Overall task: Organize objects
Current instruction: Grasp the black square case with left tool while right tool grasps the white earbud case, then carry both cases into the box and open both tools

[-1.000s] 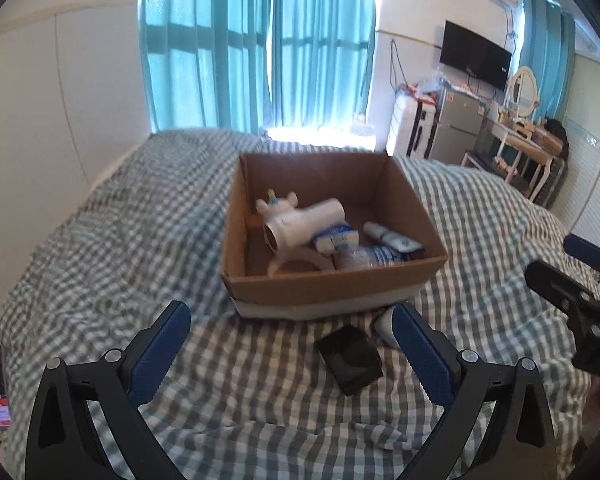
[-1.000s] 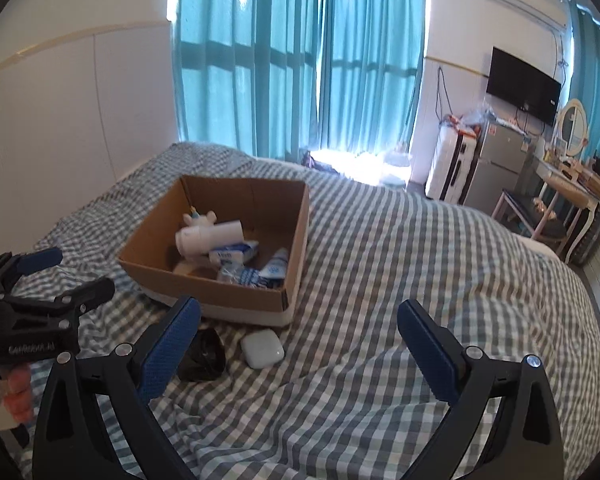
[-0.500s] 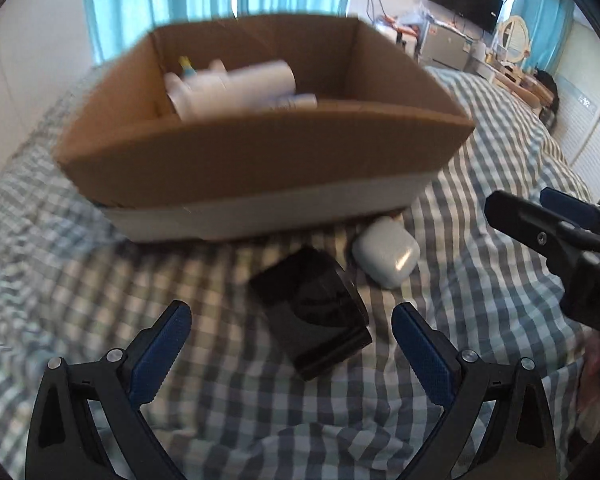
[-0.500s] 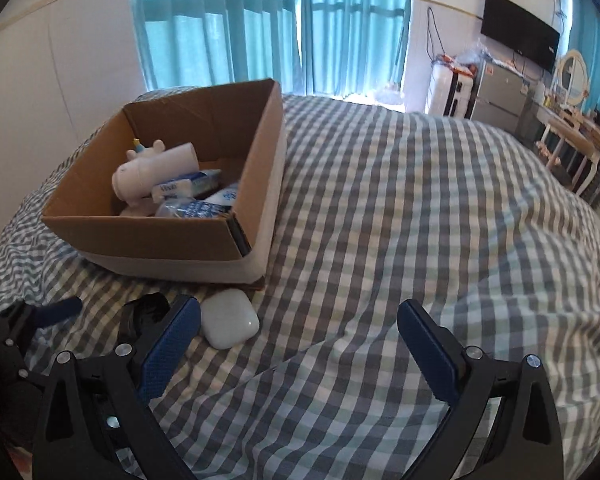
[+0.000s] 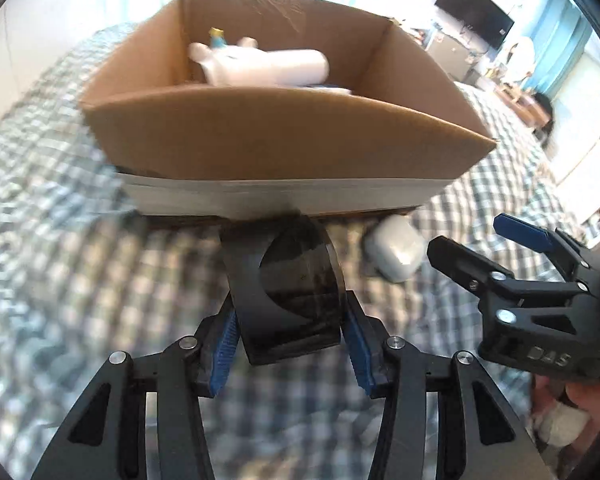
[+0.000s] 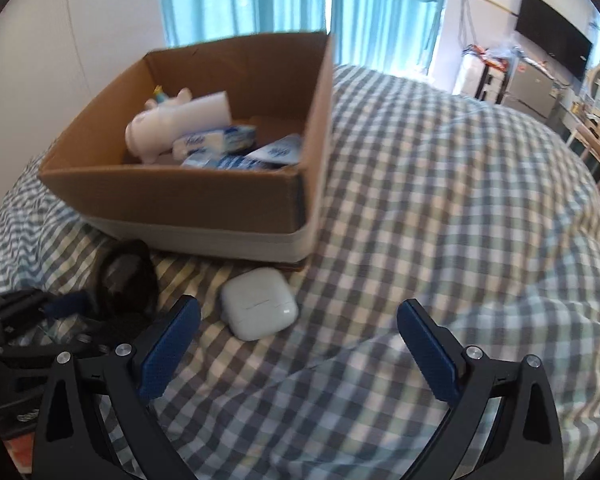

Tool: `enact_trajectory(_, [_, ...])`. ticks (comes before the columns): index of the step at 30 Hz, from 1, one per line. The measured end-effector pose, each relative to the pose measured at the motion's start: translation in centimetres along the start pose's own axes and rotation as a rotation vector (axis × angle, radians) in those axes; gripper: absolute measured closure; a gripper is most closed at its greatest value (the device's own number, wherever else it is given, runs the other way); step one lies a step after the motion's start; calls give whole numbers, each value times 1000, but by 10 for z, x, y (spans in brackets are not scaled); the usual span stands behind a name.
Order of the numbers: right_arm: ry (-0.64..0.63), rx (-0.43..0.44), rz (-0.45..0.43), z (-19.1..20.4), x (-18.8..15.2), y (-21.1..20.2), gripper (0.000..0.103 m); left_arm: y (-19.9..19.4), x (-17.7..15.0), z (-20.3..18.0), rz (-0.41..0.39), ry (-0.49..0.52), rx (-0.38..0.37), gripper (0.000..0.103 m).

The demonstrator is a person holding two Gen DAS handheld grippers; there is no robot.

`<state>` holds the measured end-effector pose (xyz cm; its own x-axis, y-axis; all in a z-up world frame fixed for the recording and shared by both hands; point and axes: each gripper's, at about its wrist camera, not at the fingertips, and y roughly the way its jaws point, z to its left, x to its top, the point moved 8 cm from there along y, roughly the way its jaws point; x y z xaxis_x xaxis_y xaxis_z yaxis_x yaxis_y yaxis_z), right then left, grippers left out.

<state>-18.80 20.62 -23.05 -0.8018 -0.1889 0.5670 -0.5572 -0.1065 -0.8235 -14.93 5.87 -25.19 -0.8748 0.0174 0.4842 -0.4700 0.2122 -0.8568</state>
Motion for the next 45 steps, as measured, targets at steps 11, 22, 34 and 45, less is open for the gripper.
enact_trajectory(11, [23, 7, 140, 18, -7, 61, 27, -5, -3, 22, 4, 0, 48, 61])
enact_trajectory(22, [20, -17, 149, 22, -29, 41, 47, -12, -13, 11, 35, 28, 53, 61])
enact_trajectory(34, [-76, -90, 54, 46, -45, -29, 47, -51, -25, 19, 13, 46, 42, 61])
enact_trajectory(45, [-34, -91, 21, 49, -30, -90, 47, -101, -11, 21, -83, 55, 27, 61])
